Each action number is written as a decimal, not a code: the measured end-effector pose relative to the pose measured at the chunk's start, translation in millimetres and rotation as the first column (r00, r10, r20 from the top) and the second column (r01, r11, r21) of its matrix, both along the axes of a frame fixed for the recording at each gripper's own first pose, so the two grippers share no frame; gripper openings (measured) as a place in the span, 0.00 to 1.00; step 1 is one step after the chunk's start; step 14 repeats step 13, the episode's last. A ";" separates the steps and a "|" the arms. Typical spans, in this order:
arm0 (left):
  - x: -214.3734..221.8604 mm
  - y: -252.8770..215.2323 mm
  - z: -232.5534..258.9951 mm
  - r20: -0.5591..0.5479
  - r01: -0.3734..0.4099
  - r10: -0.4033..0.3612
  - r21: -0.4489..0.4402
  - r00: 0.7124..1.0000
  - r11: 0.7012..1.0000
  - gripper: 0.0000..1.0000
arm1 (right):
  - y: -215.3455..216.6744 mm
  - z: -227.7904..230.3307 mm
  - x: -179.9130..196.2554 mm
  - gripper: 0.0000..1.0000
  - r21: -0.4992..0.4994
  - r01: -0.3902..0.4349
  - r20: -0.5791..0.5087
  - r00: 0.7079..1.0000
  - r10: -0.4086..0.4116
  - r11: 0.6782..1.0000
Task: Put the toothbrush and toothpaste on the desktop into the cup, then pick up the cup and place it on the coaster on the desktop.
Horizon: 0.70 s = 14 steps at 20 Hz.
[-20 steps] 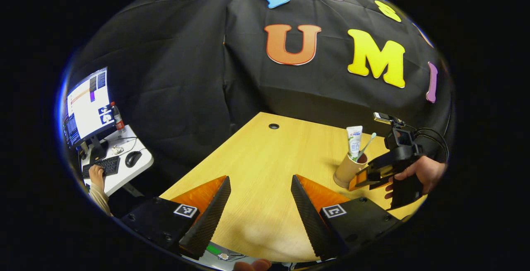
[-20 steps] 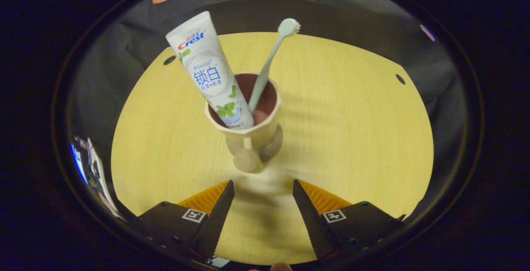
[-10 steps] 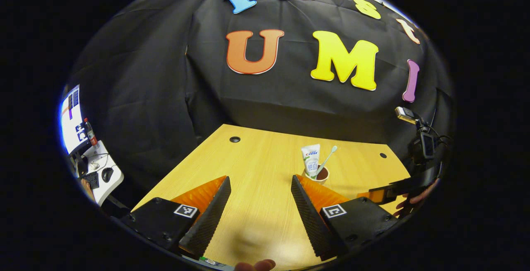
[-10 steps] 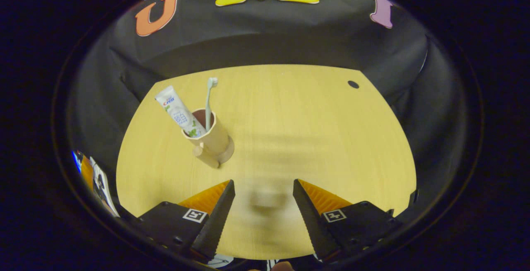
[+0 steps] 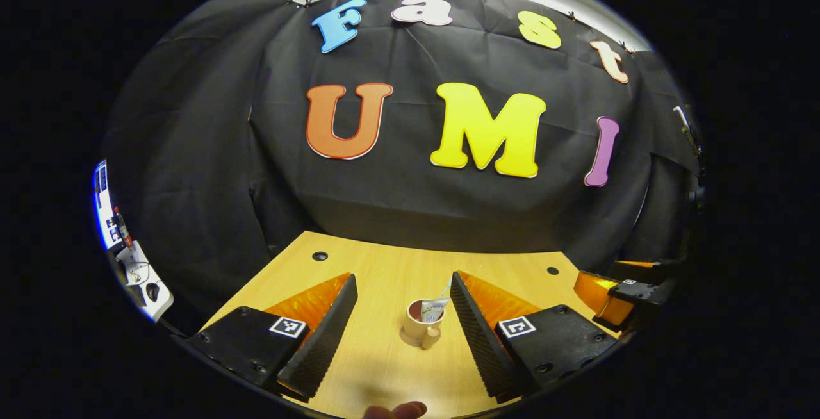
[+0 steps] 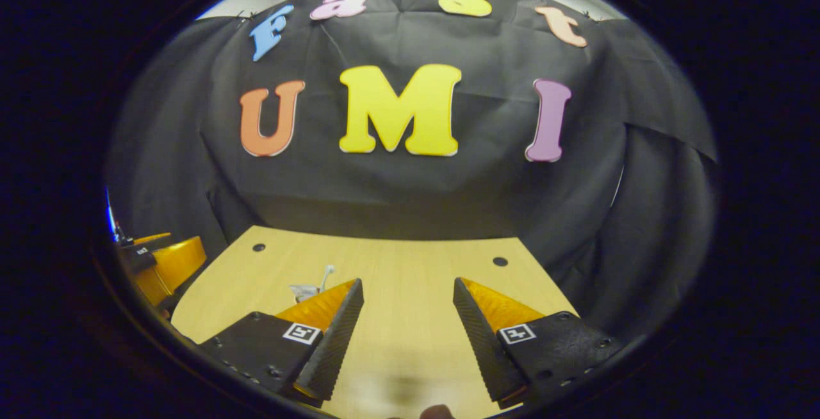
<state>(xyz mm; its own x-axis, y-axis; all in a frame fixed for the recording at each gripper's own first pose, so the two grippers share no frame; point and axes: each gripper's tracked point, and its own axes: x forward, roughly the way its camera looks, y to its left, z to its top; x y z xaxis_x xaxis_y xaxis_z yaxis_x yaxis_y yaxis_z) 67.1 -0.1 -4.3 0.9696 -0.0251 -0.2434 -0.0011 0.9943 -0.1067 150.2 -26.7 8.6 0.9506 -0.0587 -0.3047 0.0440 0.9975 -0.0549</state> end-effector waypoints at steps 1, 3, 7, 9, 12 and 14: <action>1.2 -5.1 5.2 0.014 0.006 -0.006 0.004 1.000 1.000 0.93 | -1.8 12.7 -2.8 0.86 -0.001 -0.002 0.035 0.999 0.002 1.000; -4.8 -9.7 8.4 0.029 0.015 -0.015 0.011 0.999 1.000 0.93 | -5.9 25.6 -7.2 0.86 0.004 0.001 0.070 0.998 -0.001 1.000; 1.0 -22.6 13.0 0.036 0.026 -0.027 0.015 0.999 1.000 0.93 | -8.1 28.8 -5.3 0.86 0.014 -0.007 0.078 0.997 0.006 1.000; 0.6 -24.8 15.4 0.038 0.027 -0.028 0.021 0.999 0.999 0.93 | -7.6 29.3 -4.0 0.86 0.020 -0.013 0.084 0.996 0.011 1.000; 1.3 -26.3 18.6 0.040 0.027 -0.029 0.027 0.999 0.999 0.93 | -7.9 24.9 -1.8 0.87 0.030 -0.015 0.072 0.997 0.013 0.999; 1.6 -26.1 20.8 0.045 0.026 -0.028 0.026 0.999 0.999 0.93 | -7.0 23.4 -0.4 0.87 0.029 -0.019 0.065 0.998 0.017 0.999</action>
